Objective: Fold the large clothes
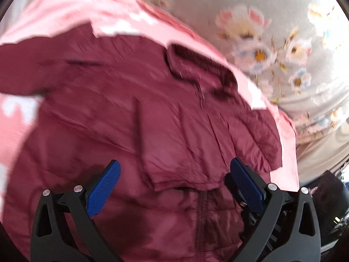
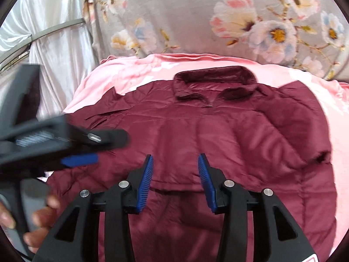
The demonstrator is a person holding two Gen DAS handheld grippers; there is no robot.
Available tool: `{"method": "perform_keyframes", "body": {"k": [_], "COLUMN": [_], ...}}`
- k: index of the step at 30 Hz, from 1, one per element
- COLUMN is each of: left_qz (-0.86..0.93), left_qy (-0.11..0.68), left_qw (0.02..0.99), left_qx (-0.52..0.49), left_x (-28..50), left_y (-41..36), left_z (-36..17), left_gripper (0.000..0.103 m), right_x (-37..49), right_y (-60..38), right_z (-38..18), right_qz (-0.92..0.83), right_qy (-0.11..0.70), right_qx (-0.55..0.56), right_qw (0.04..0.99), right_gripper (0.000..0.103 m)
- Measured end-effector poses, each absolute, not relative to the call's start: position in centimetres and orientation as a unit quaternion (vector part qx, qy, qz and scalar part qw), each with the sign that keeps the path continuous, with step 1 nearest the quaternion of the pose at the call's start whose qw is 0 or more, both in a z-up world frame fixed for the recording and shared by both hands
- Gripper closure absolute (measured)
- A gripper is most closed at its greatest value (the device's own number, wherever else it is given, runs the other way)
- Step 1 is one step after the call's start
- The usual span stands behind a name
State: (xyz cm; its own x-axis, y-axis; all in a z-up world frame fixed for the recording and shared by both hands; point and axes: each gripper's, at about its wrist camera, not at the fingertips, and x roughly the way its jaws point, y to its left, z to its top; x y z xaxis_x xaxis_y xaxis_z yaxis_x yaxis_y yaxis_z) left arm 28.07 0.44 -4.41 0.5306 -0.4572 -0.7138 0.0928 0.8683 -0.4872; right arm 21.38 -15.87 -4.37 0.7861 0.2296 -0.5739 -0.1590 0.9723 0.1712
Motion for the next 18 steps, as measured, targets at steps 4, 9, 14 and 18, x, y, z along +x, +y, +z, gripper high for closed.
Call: {"method": "perform_keyframes", "body": {"k": [4, 9, 14, 18], "left_qz": [-0.146, -0.138, -0.136, -0.104], "left_qy": [0.492, 0.484, 0.490, 0.453], "left_qw": [0.830, 0.830, 0.828, 0.857], "left_qx": [-0.218, -0.241, -0.235, -0.222], "left_x": [28.4, 28.9, 30.5, 30.6], "left_y": [-1.0, -0.8, -0.1, 2.9], "left_z": [-6.8, -7.1, -6.5, -4.5], "left_gripper": [0.005, 0.017, 0.095, 0.100], "right_x": [19.5, 18.7, 19.3, 20.9], "right_y": [-19.7, -26.6, -33.6, -35.7], "right_z": [-4.1, -4.8, -6.8, -7.6], "right_qz": [0.074, 0.030, 0.012, 0.008], "right_qy": [0.305, 0.310, 0.309, 0.313], "right_qx": [0.090, 0.176, 0.310, 0.343], "right_qw": [0.945, 0.934, 0.899, 0.886], "right_gripper": [0.058, 0.057, 0.056, 0.056]}}
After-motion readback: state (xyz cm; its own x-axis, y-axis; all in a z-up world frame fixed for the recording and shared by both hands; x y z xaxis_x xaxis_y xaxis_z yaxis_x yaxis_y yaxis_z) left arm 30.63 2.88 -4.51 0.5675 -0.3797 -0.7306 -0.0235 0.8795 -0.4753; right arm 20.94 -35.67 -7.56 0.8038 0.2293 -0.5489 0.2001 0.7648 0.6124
